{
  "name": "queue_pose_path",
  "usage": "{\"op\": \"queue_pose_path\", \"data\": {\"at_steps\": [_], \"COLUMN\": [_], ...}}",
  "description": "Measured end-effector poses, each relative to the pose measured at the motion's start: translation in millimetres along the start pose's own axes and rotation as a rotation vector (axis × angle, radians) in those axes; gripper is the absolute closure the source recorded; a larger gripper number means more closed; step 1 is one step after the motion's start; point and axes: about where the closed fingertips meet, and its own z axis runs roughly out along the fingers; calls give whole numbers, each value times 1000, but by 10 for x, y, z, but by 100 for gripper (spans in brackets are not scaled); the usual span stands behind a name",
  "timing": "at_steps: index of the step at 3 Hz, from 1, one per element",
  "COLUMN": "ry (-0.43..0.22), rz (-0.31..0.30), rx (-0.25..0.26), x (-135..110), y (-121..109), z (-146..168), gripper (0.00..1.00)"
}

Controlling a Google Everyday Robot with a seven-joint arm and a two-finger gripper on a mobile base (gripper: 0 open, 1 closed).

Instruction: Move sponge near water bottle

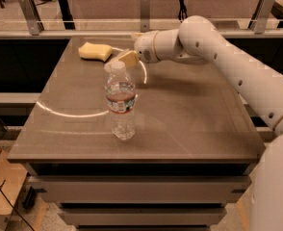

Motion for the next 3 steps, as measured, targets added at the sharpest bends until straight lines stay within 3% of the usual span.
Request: {"op": "queue_pose_path", "data": {"at_steps": [3], "ry": [22], "rz": [-27], "rx": [-26], "x": [86], "y": [-160], "z": [590], "gripper": [0]}}
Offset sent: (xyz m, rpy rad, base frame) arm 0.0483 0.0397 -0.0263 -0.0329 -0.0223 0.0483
